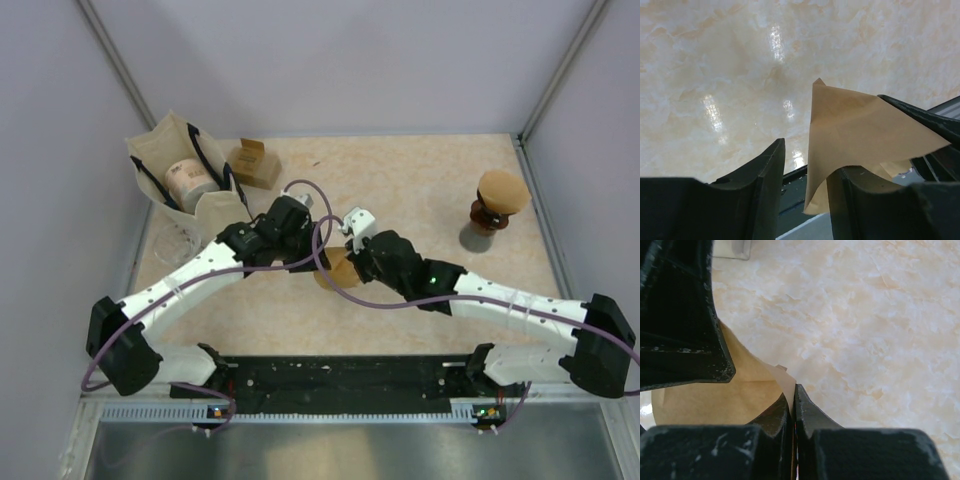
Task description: Place the coffee filter in the dripper
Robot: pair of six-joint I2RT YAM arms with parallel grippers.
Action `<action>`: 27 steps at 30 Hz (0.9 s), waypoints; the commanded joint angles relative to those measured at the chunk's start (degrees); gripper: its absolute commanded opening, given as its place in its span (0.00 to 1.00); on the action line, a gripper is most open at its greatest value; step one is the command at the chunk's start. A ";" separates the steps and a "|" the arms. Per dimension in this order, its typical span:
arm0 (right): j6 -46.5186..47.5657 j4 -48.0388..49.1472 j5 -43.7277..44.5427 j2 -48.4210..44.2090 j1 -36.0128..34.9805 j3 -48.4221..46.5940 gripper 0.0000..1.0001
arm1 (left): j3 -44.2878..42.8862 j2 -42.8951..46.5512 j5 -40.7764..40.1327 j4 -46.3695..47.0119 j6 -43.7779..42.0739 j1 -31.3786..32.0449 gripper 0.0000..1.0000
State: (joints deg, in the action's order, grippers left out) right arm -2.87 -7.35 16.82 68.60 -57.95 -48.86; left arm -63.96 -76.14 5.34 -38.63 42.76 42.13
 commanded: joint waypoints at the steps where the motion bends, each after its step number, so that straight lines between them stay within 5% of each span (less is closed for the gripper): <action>1: -1.08 1.20 -0.20 0.75 0.39 -1.76 0.00 | -0.02 2.93 1.15 2.42 0.92 -0.12 0.44; 6: -2.22 1.82 -0.21 1.10 0.39 -2.11 0.00 | -0.02 2.05 1.95 2.42 2.23 -0.12 0.42; 10: -3.19 0.85 0.76 1.54 0.30 -2.90 0.00 | 0.07 2.31 -0.42 0.67 2.41 -0.12 0.29; 15: -3.89 0.59 -0.55 1.72 0.39 -3.17 0.00 | 0.07 3.45 -3.41 -0.65 2.94 -0.12 0.00; 17: -4.07 0.76 -2.57 1.54 0.30 -3.08 0.00 | -0.11 3.98 -4.02 -0.65 3.03 -0.03 0.00; 19: -3.72 0.85 -4.77 1.28 0.30 -2.73 0.14 | -0.20 4.50 -4.11 -0.31 3.03 -0.12 0.00; 21: -2.06 1.72 -6.35 1.10 0.39 -2.03 0.39 | 0.07 4.95 -3.15 0.66 2.68 -0.12 0.00; 27: -1.34 4.62 -4.96 1.19 0.38 -0.89 0.54 | 0.33 5.03 1.24 2.94 1.80 -0.12 0.00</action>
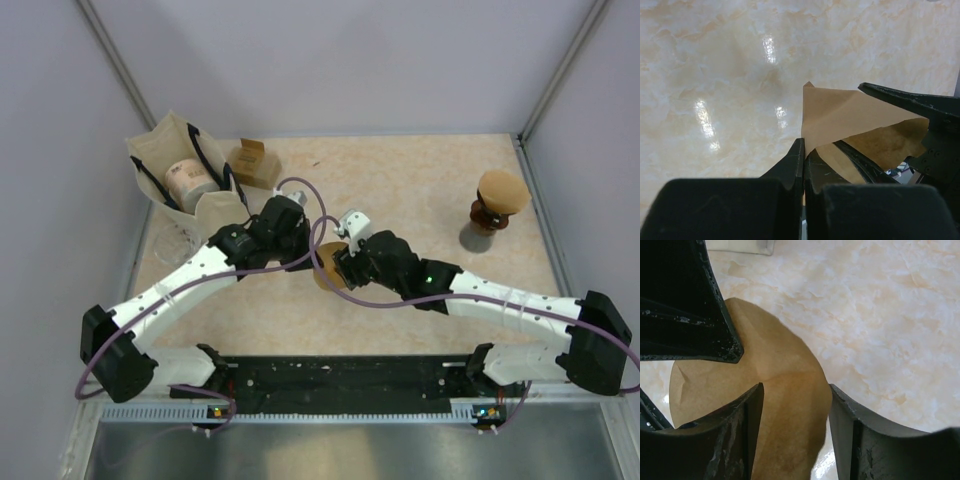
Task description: Place the coffee filter in the dripper
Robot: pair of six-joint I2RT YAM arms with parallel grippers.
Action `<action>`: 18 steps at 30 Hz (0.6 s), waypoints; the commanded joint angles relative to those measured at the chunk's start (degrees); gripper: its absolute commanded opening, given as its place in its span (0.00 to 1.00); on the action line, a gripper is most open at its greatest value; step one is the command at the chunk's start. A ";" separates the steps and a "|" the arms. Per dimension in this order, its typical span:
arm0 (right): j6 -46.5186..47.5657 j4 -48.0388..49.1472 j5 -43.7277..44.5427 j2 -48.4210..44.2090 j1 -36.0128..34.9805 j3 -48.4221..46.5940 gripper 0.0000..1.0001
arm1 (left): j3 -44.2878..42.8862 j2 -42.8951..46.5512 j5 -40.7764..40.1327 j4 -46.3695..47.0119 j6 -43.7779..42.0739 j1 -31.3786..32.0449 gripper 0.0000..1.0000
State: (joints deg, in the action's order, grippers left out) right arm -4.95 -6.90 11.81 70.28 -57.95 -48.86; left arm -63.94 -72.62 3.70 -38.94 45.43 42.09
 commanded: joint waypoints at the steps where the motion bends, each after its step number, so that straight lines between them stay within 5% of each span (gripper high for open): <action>1: 0.56 5.13 0.92 -0.50 0.39 -0.62 0.54 | 0.31 1.60 3.58 3.52 -0.87 -0.07 0.00; 18: 2.05 5.31 11.12 2.94 -0.76 -2.03 0.55 | -0.13 3.89 0.26 1.59 -1.40 -0.07 0.00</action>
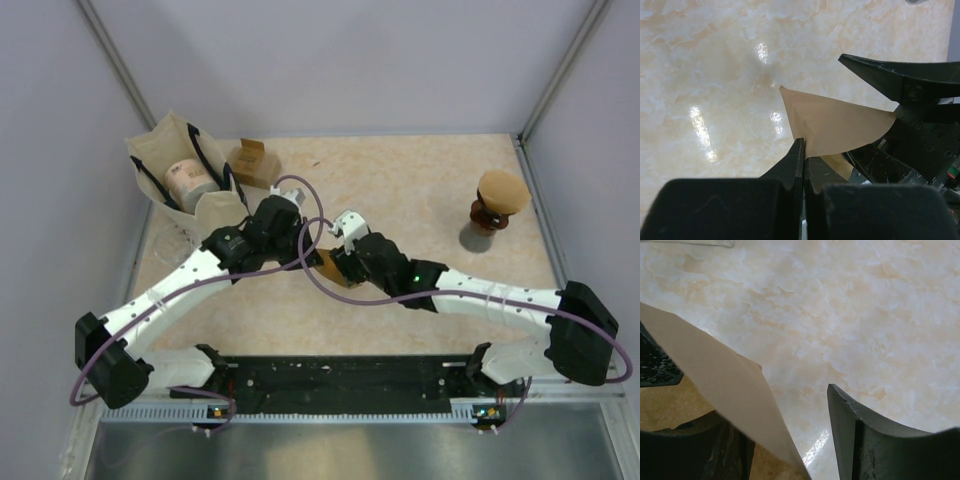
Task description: Place the coffee filter in the dripper
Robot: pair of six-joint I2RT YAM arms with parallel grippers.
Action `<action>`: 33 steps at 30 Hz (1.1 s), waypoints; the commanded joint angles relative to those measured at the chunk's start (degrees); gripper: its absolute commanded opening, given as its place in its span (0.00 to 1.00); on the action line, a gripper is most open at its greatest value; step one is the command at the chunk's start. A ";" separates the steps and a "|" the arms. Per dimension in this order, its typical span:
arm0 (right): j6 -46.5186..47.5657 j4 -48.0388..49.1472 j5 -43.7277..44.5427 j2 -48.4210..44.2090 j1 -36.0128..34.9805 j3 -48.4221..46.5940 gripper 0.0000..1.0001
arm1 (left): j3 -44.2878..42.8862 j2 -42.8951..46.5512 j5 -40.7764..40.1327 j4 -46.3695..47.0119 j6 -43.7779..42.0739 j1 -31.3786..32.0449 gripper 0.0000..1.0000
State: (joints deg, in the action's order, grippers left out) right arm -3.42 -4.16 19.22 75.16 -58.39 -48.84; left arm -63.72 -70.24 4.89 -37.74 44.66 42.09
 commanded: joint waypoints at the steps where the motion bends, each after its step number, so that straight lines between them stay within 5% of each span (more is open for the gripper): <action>1: 0.61 3.19 2.85 -2.73 -0.32 -1.70 0.57 | -0.44 1.68 -1.89 -0.23 -0.54 -0.07 0.00; 10: -0.80 9.08 -9.37 -11.51 -0.32 -1.26 0.69 | -2.81 0.89 -9.18 -5.50 -0.19 -0.07 0.00; 17: -3.34 15.76 -9.65 -21.27 -0.32 4.44 0.99 | -4.39 2.47 -11.48 -10.51 1.39 -1.47 0.00; 22: -5.01 14.10 -1.31 -24.97 -0.41 7.09 0.99 | -8.51 4.67 -9.81 -18.58 1.13 -8.23 0.00; 33: -2.82 11.20 7.23 -28.31 0.03 10.87 0.99 | -27.58 7.57 -25.35 -45.13 2.88 -17.38 0.00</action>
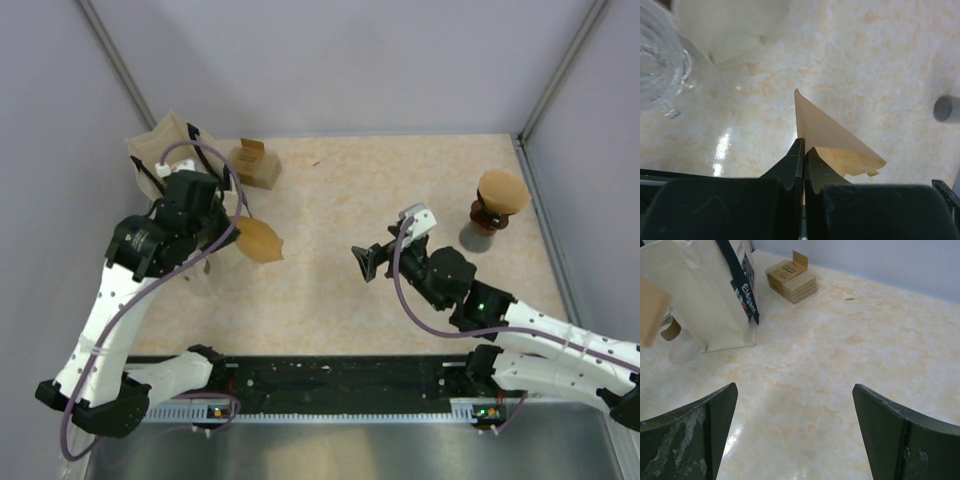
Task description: Place the coffee filter in the dripper
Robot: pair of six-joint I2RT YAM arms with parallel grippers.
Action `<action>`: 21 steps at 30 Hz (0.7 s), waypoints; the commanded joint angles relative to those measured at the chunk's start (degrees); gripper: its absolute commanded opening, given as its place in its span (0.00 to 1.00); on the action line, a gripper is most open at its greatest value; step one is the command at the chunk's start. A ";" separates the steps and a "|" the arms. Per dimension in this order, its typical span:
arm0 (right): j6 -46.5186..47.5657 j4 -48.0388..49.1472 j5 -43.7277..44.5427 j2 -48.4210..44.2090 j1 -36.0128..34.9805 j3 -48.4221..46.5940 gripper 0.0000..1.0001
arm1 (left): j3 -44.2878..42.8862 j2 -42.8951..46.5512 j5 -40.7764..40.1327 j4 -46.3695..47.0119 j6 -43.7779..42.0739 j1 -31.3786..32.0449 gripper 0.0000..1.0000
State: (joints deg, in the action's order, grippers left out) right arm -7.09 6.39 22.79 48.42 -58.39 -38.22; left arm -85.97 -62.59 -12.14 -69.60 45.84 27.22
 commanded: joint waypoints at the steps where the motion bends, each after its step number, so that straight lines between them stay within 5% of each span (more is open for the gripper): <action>1: 1.03 0.46 3.93 -1.67 0.12 0.34 0.99 | -5.95 0.10 -7.99 -13.89 1.27 -3.66 0.00; 13: 1.73 0.63 5.87 -0.61 1.17 1.39 0.99 | -12.81 -0.96 -1.31 -16.53 -3.66 -21.06 0.00; 21: 2.43 0.29 6.30 1.32 1.35 1.13 0.99 | -8.61 2.47 -2.37 -17.24 -1.72 -29.76 0.00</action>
State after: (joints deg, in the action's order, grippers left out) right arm -5.54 5.76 27.55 49.67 -57.56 -36.71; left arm -96.18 -61.08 -14.52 -77.52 43.62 1.65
